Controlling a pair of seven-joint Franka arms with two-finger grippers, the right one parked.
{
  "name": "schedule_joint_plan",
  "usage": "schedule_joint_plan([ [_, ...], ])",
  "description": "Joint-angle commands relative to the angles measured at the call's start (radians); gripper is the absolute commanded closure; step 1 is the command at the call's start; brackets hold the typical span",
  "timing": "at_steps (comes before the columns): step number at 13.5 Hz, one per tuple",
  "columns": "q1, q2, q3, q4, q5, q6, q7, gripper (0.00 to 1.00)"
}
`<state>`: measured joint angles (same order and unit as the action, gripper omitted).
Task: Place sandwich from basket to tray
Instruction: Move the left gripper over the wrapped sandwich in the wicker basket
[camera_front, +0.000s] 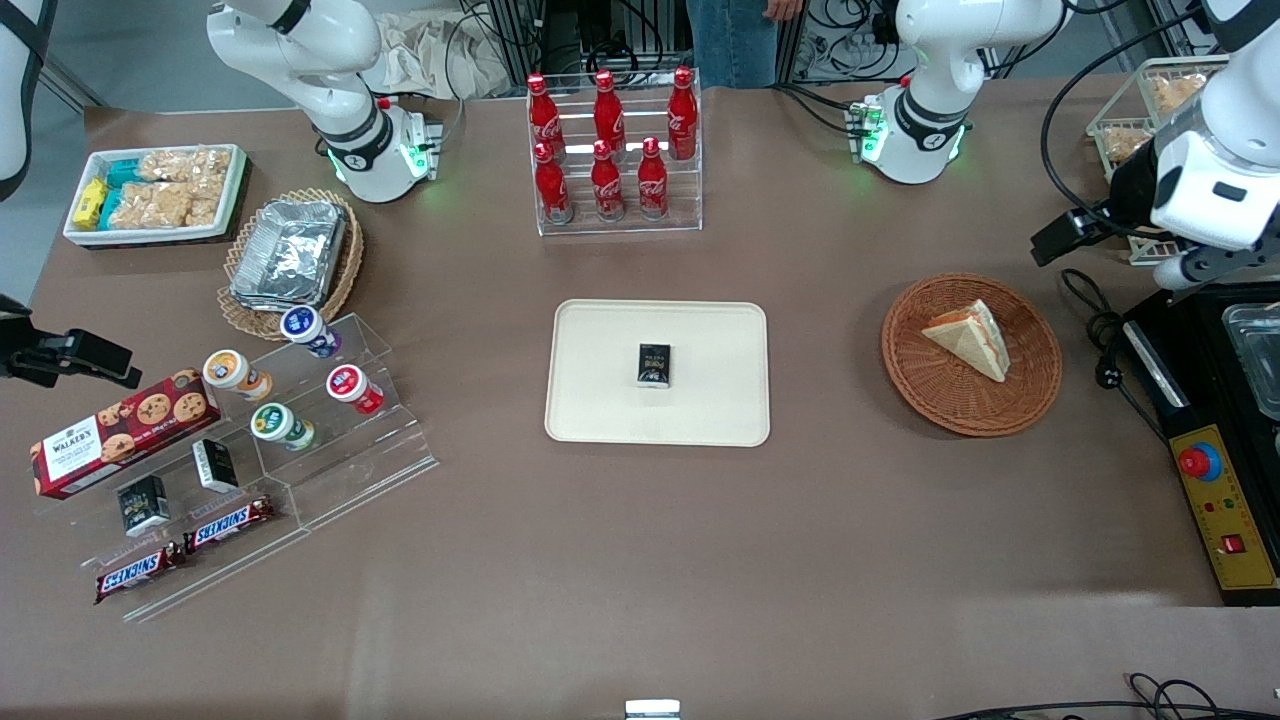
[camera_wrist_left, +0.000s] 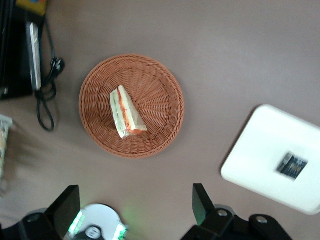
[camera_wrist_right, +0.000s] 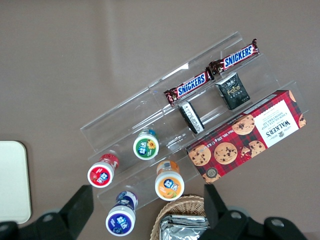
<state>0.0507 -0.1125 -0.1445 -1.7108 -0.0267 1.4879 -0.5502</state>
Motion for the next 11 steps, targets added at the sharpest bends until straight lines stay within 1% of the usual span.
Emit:
schedule_joint_plan([
  [1, 0.008, 0.036, -0.010, 0.019, -0.010, -0.009, -0.189, 0.00],
  [3, 0.009, 0.037, -0.010, -0.030, -0.010, 0.023, -0.206, 0.00],
  [5, 0.006, 0.031, -0.012, -0.113, 0.002, 0.084, -0.212, 0.00],
  [6, 0.006, 0.013, -0.012, -0.177, 0.002, 0.122, -0.214, 0.00],
  [10, 0.011, -0.154, -0.009, -0.479, -0.004, 0.331, -0.227, 0.00],
  [11, 0.012, -0.157, -0.009, -0.506, -0.004, 0.354, -0.252, 0.00],
])
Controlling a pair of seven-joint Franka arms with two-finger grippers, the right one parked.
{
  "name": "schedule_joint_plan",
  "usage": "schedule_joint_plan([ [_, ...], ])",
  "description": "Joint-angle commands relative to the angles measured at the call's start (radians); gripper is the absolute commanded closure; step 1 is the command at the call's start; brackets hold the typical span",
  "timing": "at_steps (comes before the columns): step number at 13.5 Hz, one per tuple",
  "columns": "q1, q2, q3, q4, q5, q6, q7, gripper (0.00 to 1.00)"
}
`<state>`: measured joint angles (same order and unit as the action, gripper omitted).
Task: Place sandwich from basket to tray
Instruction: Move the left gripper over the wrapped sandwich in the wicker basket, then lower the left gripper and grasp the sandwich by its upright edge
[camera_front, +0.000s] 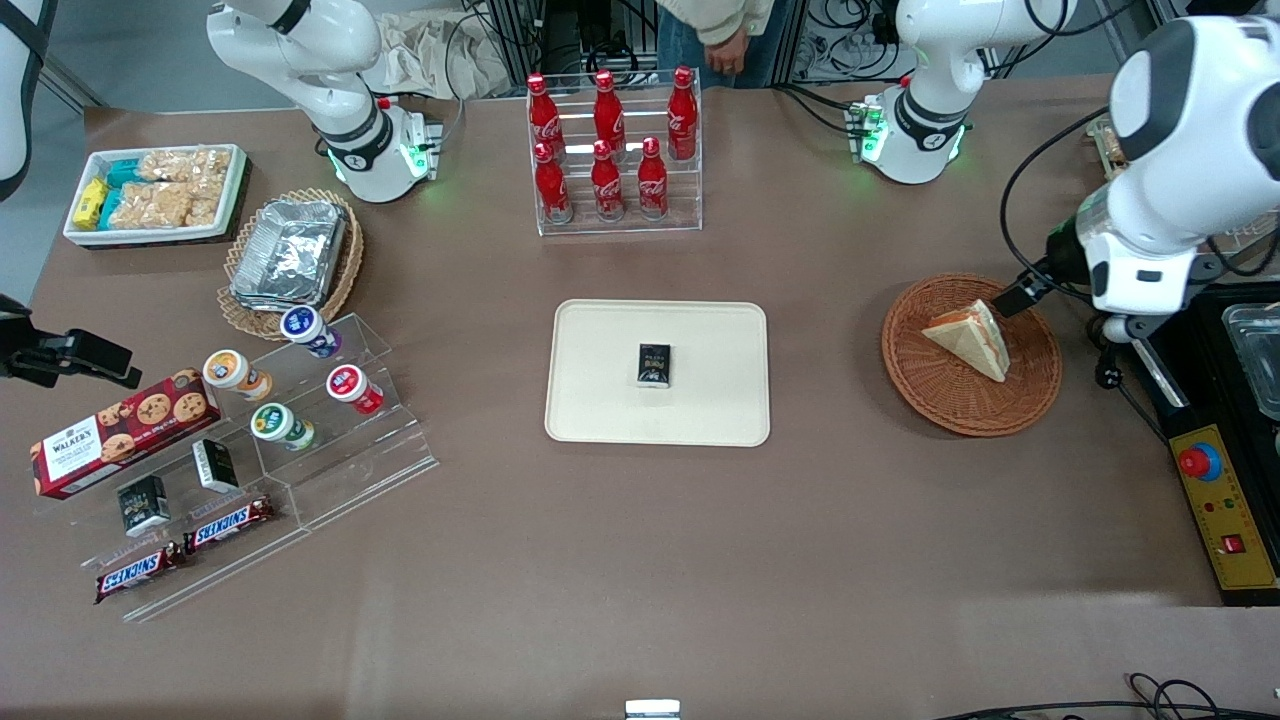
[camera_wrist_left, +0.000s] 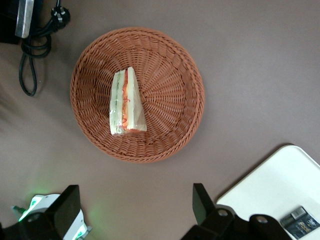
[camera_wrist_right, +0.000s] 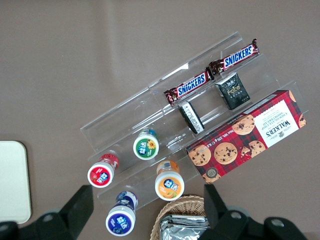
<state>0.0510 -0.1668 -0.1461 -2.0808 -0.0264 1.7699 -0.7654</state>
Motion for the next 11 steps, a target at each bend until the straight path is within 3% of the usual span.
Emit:
schedule_joint_plan([
  [1, 0.013, -0.094, -0.007, -0.142, -0.004, 0.075, -0.060, 0.00],
  [6, 0.017, -0.071, -0.004, -0.240, 0.020, 0.196, -0.060, 0.00],
  [11, 0.049, -0.019, -0.003, -0.404, 0.069, 0.459, -0.060, 0.00],
])
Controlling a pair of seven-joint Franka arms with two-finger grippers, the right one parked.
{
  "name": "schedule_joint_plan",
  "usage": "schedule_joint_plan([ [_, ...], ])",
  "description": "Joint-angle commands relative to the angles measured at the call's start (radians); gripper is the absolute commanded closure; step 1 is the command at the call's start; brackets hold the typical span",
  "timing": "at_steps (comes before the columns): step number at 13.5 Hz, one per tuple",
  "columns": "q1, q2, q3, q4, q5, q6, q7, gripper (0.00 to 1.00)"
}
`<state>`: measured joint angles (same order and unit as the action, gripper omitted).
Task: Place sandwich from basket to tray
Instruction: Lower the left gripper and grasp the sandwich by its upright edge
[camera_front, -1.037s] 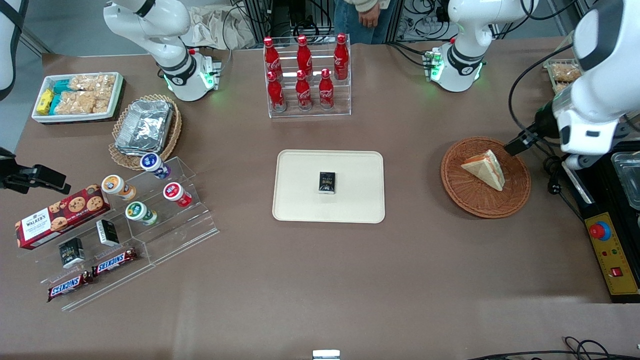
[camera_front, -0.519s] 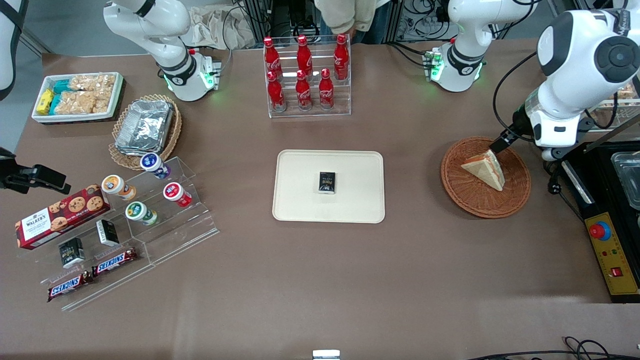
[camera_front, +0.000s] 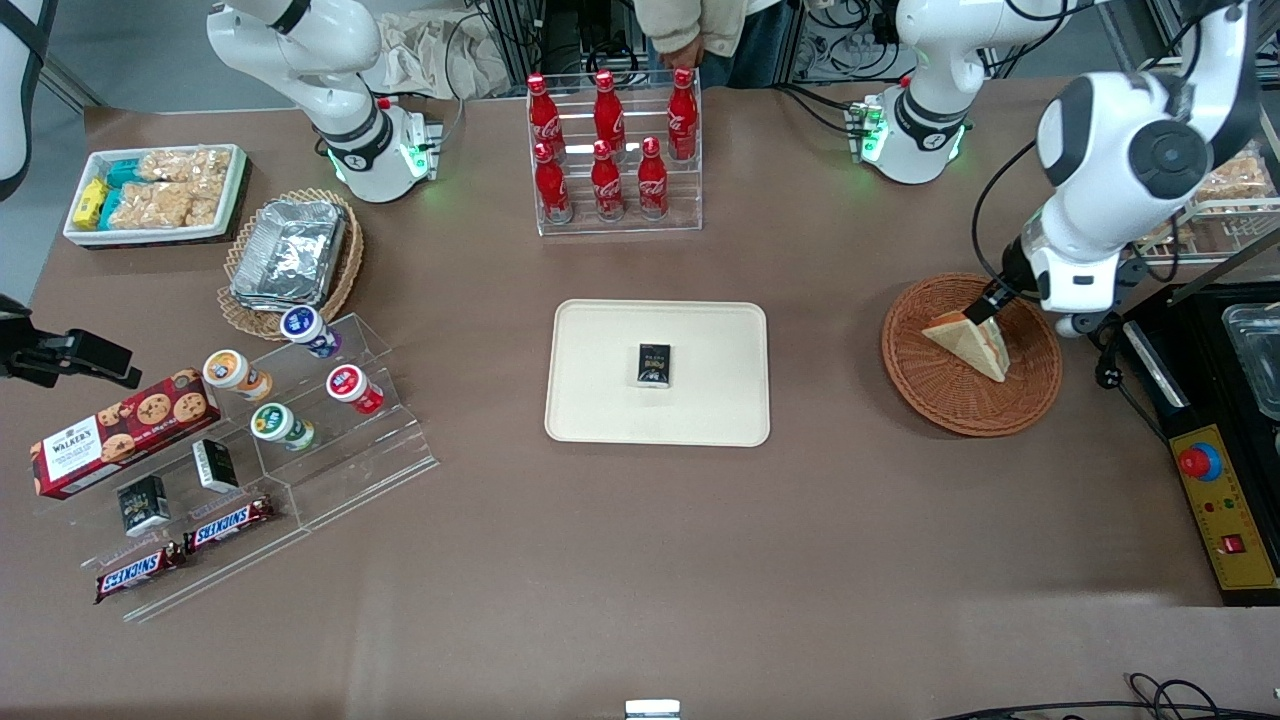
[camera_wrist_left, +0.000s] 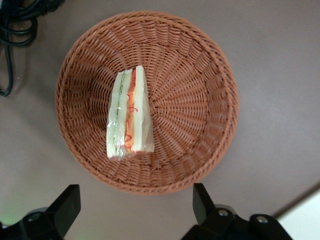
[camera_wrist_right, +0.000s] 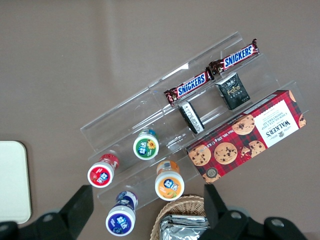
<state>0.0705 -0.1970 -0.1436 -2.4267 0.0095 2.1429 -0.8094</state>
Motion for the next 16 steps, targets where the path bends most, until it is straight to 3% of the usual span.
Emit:
schedule_joint_plan([
  [1, 0.031, 0.033, -0.005, -0.075, 0.038, 0.125, -0.016, 0.00],
  [6, 0.067, 0.145, -0.004, -0.100, 0.040, 0.244, -0.019, 0.00],
  [16, 0.092, 0.208, -0.004, -0.147, 0.043, 0.331, -0.068, 0.02],
])
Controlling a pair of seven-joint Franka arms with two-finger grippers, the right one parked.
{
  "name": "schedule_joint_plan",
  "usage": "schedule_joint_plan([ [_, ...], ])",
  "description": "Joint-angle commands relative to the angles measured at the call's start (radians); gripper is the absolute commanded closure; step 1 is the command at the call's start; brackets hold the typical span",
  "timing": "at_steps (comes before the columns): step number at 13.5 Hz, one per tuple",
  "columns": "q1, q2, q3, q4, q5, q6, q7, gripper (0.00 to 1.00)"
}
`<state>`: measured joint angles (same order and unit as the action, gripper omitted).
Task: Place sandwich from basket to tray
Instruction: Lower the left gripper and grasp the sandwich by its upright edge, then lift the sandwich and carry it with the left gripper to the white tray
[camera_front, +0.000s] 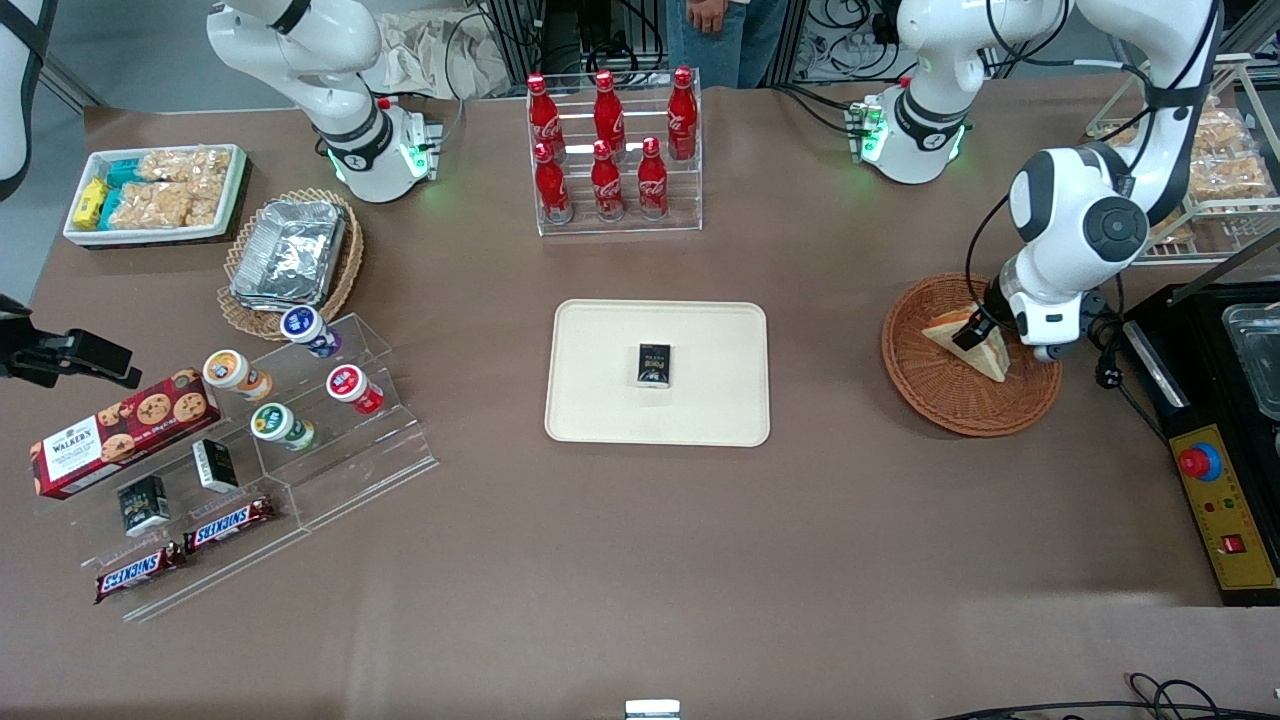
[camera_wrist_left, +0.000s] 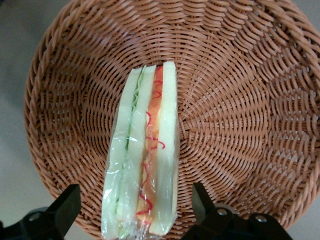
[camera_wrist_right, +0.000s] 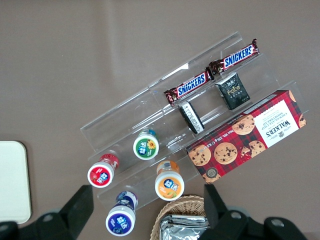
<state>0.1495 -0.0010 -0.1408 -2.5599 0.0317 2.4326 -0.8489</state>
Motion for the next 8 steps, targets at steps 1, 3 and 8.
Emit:
schedule_joint_plan([
  [1, 0.021, 0.021, -0.006, -0.019, 0.020, 0.061, -0.029, 0.07],
  [3, 0.024, 0.045, -0.006, -0.020, 0.020, 0.089, -0.029, 0.47],
  [8, 0.016, -0.003, -0.011, -0.006, 0.020, 0.066, -0.010, 1.00],
])
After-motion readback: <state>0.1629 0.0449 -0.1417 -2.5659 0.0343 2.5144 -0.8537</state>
